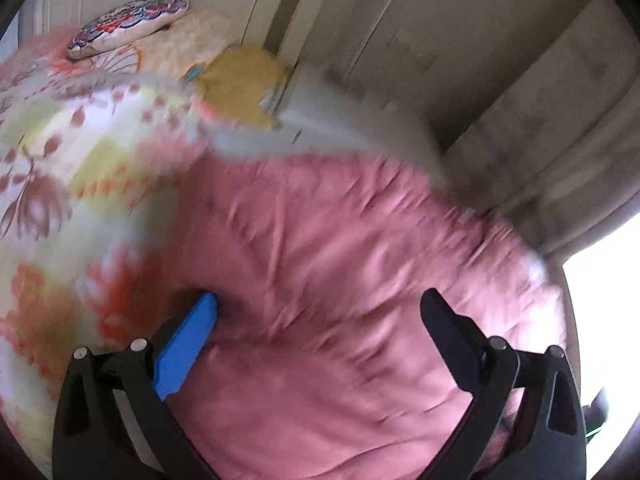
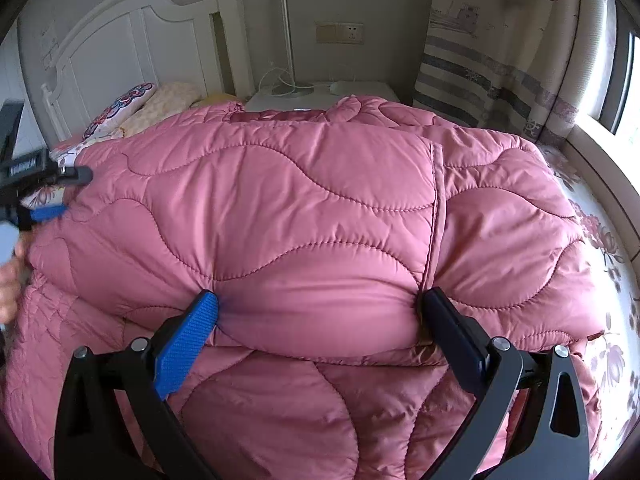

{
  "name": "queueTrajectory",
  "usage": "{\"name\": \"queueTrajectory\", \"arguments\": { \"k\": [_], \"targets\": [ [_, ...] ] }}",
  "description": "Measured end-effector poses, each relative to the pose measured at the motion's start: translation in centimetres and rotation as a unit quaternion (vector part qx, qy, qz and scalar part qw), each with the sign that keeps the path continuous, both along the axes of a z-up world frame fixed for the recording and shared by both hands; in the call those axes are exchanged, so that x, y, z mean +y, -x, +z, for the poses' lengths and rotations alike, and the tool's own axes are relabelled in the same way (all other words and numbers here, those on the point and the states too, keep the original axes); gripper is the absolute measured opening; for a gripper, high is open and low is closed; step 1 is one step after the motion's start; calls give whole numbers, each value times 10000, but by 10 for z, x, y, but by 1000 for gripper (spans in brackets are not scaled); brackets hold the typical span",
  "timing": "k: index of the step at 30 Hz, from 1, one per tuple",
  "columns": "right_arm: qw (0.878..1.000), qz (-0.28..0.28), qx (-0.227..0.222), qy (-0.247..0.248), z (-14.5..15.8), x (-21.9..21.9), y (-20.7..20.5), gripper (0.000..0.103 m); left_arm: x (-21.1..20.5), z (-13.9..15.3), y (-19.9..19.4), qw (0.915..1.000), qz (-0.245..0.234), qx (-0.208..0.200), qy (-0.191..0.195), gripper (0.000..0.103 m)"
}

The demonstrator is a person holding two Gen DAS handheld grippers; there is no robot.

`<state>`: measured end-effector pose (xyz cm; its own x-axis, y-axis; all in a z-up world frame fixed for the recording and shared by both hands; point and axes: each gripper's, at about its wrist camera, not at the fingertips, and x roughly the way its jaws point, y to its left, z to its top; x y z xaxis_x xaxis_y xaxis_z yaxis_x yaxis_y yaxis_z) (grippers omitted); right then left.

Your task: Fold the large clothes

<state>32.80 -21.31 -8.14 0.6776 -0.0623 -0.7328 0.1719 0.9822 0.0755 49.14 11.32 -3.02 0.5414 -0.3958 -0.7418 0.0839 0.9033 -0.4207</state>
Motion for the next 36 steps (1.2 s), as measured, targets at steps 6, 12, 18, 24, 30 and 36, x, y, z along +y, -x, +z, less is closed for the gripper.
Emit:
{"name": "queueTrajectory", "arguments": {
  "k": [6,12,18,24,30,36],
  "targets": [
    [10000,19,-20,-84,0,-2,1,98,-6,-28,-52,9948,331,462,-840,101],
    [9998,78,-31,-177,-1,-7,1,98,1,-21,-47,9946,651,243,-773,101],
    [9998,83,-27,-163,-1,-8,1,98,-28,-8,-29,9894,550,-366,-1293,101],
    [9998,93,-28,-159,-1,-8,1,98,-73,19,44,9795,67,-1438,-1410,101],
    [9998,93,-30,-157,-1,-9,1,98,-122,-32,47,9561,-933,-1093,-2553,101],
    [9997,93,-28,-236,-2,-10,1,98,-83,-3,87,9782,-459,-1017,-1754,101]
  ]
}}
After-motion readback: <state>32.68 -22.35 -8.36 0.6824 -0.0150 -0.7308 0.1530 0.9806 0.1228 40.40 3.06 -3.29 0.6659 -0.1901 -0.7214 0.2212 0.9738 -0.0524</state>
